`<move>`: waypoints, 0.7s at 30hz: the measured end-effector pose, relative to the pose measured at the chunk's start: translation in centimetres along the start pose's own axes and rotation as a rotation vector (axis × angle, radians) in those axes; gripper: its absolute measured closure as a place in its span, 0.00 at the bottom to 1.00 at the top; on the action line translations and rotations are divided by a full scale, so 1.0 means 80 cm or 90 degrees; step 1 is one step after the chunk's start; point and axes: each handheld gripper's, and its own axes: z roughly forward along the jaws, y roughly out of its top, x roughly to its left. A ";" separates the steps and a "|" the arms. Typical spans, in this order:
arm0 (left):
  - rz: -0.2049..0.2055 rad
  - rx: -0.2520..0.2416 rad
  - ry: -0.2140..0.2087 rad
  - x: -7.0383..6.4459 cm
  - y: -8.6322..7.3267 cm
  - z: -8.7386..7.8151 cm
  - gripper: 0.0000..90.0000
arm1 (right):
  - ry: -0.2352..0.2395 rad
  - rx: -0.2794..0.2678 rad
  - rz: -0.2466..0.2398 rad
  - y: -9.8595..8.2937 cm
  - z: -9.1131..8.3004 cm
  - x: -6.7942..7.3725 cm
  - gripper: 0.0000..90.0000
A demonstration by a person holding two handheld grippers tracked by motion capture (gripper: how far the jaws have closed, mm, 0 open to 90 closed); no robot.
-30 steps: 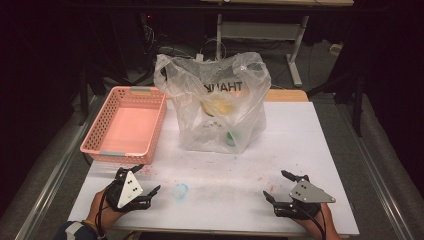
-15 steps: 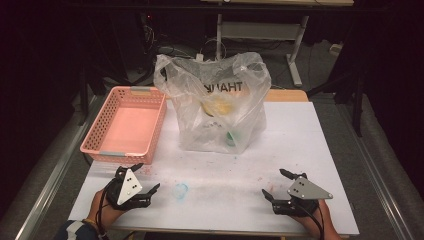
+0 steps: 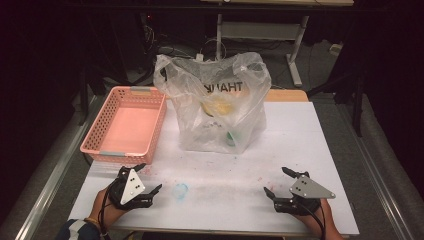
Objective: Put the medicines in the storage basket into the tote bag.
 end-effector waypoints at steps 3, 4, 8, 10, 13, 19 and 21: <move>-0.001 0.000 -0.001 0.002 -0.001 0.001 0.20 | 0.002 -0.001 0.006 0.002 0.004 -0.001 0.19; -0.004 -0.002 -0.001 0.002 -0.001 0.001 0.20 | 0.001 0.000 0.002 0.002 0.005 -0.002 0.19; -0.003 -0.005 -0.001 0.001 0.001 0.000 0.20 | -0.002 0.004 0.003 0.001 0.003 -0.001 0.19; 0.001 -0.003 0.000 0.000 0.001 0.000 0.20 | -0.004 0.001 0.005 0.001 0.000 -0.001 0.19; 0.004 -0.007 0.001 0.000 0.002 -0.001 0.20 | -0.008 -0.004 -0.002 0.001 -0.001 -0.003 0.19; -0.006 -0.004 0.002 0.006 0.000 0.002 0.20 | -0.003 -0.003 0.003 0.001 0.001 -0.006 0.19; -0.011 -0.002 0.000 0.007 -0.002 0.004 0.20 | -0.004 -0.008 0.008 0.001 0.001 -0.007 0.20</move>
